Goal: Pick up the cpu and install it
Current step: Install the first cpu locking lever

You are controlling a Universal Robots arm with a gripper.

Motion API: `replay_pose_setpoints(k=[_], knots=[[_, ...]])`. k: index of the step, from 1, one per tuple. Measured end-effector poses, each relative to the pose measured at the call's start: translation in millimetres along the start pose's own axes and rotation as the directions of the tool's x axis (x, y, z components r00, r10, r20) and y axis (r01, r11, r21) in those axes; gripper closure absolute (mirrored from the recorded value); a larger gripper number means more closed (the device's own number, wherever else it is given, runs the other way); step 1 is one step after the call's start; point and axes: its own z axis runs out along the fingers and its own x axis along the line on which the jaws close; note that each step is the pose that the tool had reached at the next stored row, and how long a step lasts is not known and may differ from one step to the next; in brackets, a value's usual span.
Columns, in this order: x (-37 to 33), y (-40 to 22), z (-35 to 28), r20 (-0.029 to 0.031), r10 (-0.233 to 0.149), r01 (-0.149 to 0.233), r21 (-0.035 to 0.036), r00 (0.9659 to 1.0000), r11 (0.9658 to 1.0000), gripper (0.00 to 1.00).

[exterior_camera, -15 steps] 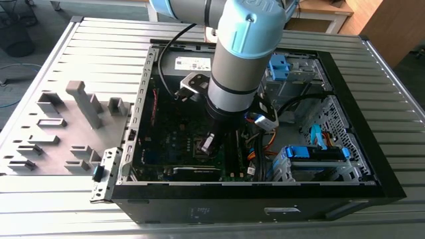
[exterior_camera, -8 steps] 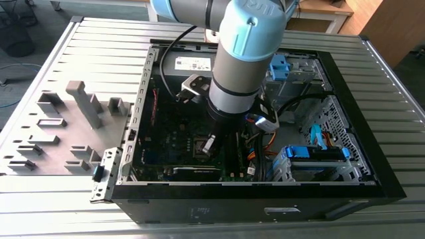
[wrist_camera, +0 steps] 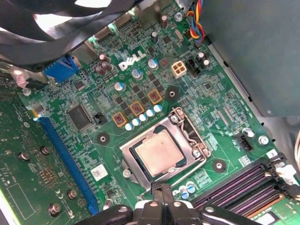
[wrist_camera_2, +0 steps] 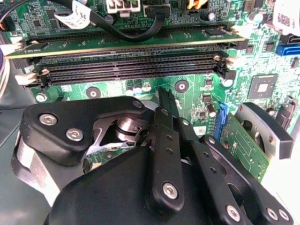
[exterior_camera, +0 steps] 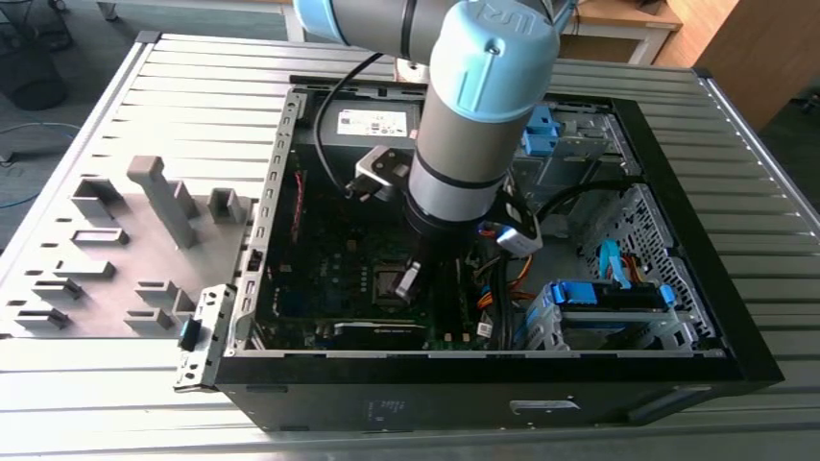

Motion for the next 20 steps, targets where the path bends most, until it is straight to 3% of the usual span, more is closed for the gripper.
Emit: replay_pose_setpoints(k=[13, 20], knots=[[-2.1, -2.8, 3.7, 0.0007, 0.000, 0.000, -0.0002, 1.0000, 1.0000, 0.89], [-1.5, -2.5, 3.8, 0.0161, -0.001, 0.001, -0.0100, 0.9999, 0.9999, 0.89]])
